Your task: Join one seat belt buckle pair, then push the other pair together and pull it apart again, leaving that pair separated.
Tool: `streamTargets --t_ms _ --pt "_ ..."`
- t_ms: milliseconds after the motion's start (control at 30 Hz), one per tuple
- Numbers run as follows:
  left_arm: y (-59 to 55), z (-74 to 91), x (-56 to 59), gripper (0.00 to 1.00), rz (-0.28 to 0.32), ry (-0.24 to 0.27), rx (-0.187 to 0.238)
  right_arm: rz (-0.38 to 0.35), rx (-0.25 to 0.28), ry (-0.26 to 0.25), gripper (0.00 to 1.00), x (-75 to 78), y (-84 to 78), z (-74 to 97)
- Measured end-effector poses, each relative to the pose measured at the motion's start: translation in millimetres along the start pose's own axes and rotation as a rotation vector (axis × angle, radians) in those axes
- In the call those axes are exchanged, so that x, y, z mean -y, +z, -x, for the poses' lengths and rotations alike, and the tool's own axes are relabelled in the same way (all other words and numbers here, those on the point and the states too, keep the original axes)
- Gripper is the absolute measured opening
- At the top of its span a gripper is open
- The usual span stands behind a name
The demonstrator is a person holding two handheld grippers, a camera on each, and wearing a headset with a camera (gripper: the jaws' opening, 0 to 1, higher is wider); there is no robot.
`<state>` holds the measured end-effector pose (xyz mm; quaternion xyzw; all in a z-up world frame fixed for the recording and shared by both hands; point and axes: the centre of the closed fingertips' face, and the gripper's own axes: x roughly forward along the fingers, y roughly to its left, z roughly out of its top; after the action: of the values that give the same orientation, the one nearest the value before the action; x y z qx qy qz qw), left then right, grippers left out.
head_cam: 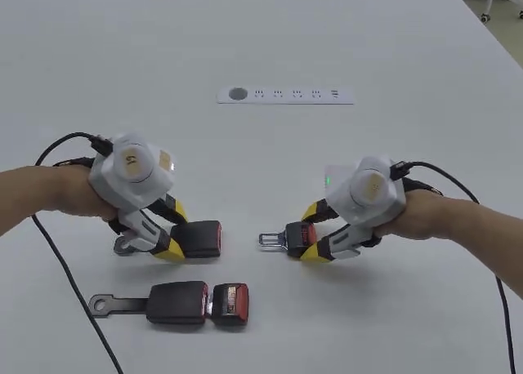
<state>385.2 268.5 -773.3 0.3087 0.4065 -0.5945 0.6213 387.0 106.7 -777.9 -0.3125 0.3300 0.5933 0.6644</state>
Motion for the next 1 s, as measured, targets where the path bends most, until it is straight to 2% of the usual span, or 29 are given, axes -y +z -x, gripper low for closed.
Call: streamTargets --t_ms 200,367,633,1000 --pt "-1.1 -1.0 0.8 0.33 -0.010 -0.001 -0.005 0.007 0.007 0.003 0.32 -0.6 -0.2 0.1" --pt "-0.4 -1.3 2.5 0.32 -0.046 -0.005 -0.012 0.015 0.008 0.006 0.32 -0.3 -0.1 0.5" --pt "-0.6 -2.2 3.0 0.32 -0.049 -0.005 -0.015 0.012 0.004 0.004 0.31 0.7 -1.7 -1.4" --pt "-1.2 -3.0 1.8 0.32 -0.031 -0.013 -0.013 0.008 0.001 -0.005 0.31 -1.5 5.0 -2.0"
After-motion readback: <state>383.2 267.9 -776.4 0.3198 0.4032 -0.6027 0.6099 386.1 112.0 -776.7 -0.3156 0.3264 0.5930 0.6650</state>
